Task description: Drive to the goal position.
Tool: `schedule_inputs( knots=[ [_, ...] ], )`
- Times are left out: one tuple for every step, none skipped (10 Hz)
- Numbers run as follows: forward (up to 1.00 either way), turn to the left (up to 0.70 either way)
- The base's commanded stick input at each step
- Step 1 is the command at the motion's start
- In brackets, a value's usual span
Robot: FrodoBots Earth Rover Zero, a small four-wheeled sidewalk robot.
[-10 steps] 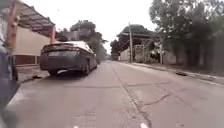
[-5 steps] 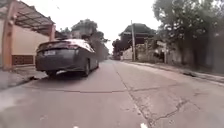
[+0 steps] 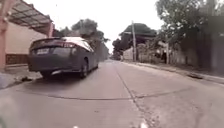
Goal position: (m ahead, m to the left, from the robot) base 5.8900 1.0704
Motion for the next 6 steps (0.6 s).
schedule_inputs(
  knots=[
    [0.70,0.00],
    [0.70,0.00],
    [0.70,0.00],
    [0.70,0.00],
    [0.70,0.00],
    [0.70,0.00]
  ],
)
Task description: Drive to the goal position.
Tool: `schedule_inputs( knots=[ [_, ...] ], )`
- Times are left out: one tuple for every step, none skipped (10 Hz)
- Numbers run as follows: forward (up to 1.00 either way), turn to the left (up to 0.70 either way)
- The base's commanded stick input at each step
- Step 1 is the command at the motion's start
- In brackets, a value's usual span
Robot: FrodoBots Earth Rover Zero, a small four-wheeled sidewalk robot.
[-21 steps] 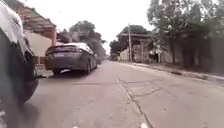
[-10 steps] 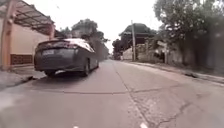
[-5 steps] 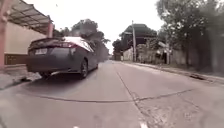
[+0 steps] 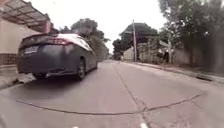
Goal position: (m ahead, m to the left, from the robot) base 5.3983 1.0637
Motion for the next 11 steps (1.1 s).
schedule_inputs(
  knots=[
    [0.70,0.00],
    [0.70,0.00],
    [0.70,0.00],
    [0.70,0.00],
    [0.70,0.00],
    [0.70,0.00],
    [0.70,0.00],
    [0.70,0.00],
    [0.70,0.00],
    [0.70,0.00],
    [0.70,0.00]
  ],
)
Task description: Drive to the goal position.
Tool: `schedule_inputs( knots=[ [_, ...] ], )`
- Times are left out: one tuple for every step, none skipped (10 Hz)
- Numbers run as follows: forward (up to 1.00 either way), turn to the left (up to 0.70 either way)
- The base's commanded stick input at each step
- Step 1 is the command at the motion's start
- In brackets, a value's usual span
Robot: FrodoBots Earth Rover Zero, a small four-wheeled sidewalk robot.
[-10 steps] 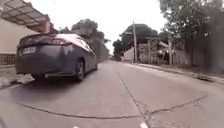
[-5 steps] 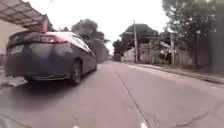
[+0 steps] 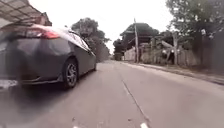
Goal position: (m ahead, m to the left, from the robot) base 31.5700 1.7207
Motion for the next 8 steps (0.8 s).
schedule_inputs(
  knots=[
    [0.70,0.00],
    [0.70,0.00],
    [0.70,0.00],
    [0.70,0.00],
    [0.70,0.00],
    [0.70,0.00],
    [0.70,0.00],
    [0.70,0.00]
  ],
)
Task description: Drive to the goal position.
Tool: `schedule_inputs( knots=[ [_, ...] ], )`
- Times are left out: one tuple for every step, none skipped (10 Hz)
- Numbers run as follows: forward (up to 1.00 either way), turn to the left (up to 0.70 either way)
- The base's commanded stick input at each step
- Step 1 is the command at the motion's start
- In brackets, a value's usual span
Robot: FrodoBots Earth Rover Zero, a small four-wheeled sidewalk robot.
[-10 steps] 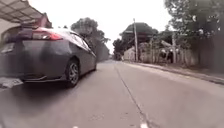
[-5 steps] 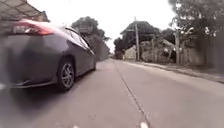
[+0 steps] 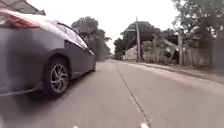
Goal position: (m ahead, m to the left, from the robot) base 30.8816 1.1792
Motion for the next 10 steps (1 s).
schedule_inputs(
  knots=[
    [0.70,0.00],
    [0.70,0.00],
    [0.70,0.00],
    [0.70,0.00],
    [0.70,0.00],
    [0.70,0.00],
    [0.70,0.00],
    [0.70,0.00],
    [0.70,0.00],
    [0.70,0.00]
  ],
)
